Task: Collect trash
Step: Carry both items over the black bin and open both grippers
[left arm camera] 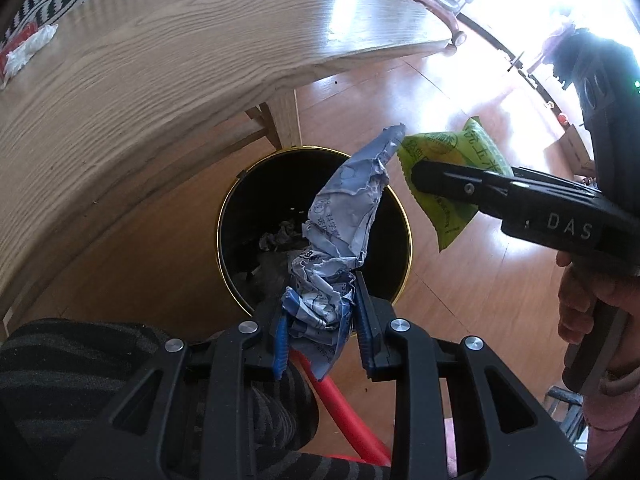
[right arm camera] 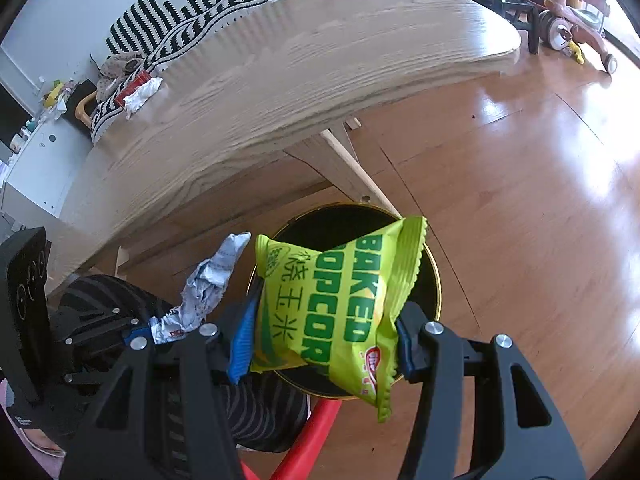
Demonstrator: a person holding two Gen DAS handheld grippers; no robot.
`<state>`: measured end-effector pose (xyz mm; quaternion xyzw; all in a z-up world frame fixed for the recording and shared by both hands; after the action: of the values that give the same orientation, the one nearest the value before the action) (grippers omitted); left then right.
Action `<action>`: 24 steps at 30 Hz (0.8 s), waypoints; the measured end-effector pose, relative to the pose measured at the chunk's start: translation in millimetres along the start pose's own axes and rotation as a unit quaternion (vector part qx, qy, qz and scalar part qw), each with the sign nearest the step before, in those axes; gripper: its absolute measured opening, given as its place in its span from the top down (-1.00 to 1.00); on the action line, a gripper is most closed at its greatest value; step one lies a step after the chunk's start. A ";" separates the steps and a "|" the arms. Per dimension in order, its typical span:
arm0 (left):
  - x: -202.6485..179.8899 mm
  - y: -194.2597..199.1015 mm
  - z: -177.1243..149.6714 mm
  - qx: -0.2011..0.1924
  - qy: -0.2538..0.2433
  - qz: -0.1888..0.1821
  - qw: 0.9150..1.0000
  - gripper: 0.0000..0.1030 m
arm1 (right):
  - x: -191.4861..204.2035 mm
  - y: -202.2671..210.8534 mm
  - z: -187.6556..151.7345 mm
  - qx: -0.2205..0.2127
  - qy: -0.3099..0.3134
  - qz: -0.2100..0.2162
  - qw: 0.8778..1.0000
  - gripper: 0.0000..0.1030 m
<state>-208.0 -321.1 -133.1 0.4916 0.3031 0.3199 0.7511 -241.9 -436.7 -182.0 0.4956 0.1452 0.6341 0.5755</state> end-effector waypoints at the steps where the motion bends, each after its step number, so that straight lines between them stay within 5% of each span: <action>1: 1.3 -1.0 -0.1 0.001 0.002 -0.002 1.000 0.48 | 0.0 0.1 0.2 0.000 0.000 0.000 1.000 -0.05; 11: 5.1 -7.7 1.1 0.010 0.014 -0.019 1.000 0.47 | -6.0 -0.9 -0.4 0.005 -0.014 0.004 1.000 -0.07; 13: 5.3 -9.7 1.2 0.017 0.018 -0.024 0.999 0.26 | -14.5 -1.8 0.7 0.009 -0.044 0.010 0.999 -0.35; 15: 7.6 -8.7 3.5 0.008 0.037 -0.032 0.999 -0.74 | -22.1 -0.8 2.1 0.010 -0.071 0.009 0.997 -0.71; 19: 14.4 3.7 10.7 -0.024 0.066 -0.058 0.996 -0.83 | -32.7 12.7 8.1 -0.021 -0.093 -0.002 0.995 -0.86; 24: 30.9 40.9 22.3 -0.072 0.076 -0.020 0.994 -0.87 | -29.2 37.1 19.9 -0.087 -0.065 -0.059 0.992 -0.87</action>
<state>-179.4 -296.4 -91.9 0.4048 0.3454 0.3619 0.7654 -252.4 -480.8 -158.2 0.4745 0.0804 0.5758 0.6609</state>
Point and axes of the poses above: each gripper's, at about its wrist camera, not at the fingertips, and y roughly against the way its jaws point, x to its left, z to its top, the point moved 6 cm from there along -y, roughly the way its jaws point, and after that the axes turned 5 degrees about z, right-handed, at the moved point
